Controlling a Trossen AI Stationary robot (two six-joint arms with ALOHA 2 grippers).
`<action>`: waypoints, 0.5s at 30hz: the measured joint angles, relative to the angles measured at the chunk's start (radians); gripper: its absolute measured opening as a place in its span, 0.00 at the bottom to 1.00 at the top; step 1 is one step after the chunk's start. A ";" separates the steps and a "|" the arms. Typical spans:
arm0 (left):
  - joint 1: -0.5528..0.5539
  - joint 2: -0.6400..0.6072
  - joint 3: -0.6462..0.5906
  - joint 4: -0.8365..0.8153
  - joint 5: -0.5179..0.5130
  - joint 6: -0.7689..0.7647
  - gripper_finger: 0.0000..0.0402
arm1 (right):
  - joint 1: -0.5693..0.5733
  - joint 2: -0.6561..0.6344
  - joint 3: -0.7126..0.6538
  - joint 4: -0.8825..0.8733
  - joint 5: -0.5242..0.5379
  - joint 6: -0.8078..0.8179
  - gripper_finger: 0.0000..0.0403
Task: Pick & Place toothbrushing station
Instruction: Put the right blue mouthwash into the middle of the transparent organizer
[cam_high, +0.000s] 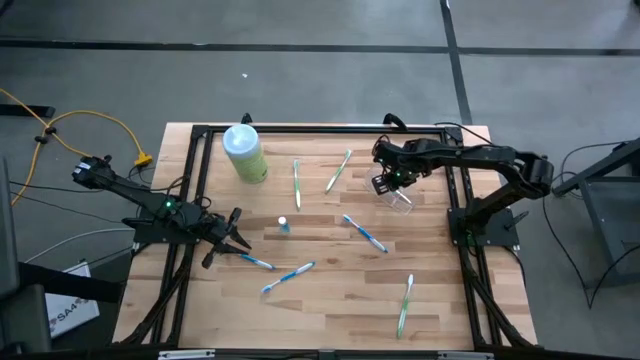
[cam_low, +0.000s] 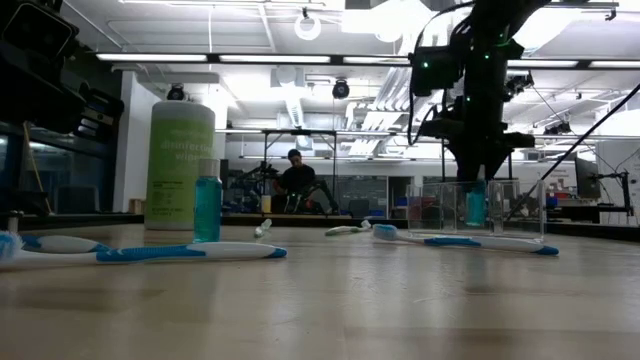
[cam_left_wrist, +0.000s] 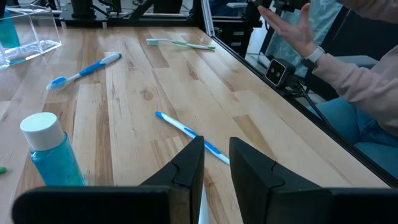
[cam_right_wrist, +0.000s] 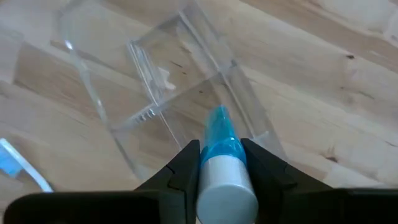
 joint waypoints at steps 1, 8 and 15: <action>0.000 0.000 0.000 0.001 0.000 0.000 0.18 | -0.004 0.000 -0.006 0.006 0.000 0.000 0.22; 0.000 0.000 0.000 0.001 0.000 0.000 0.18 | -0.022 0.000 -0.025 0.008 -0.019 -0.008 0.22; 0.000 0.000 0.000 0.001 0.000 0.000 0.18 | -0.021 0.000 -0.025 0.023 -0.026 -0.019 0.29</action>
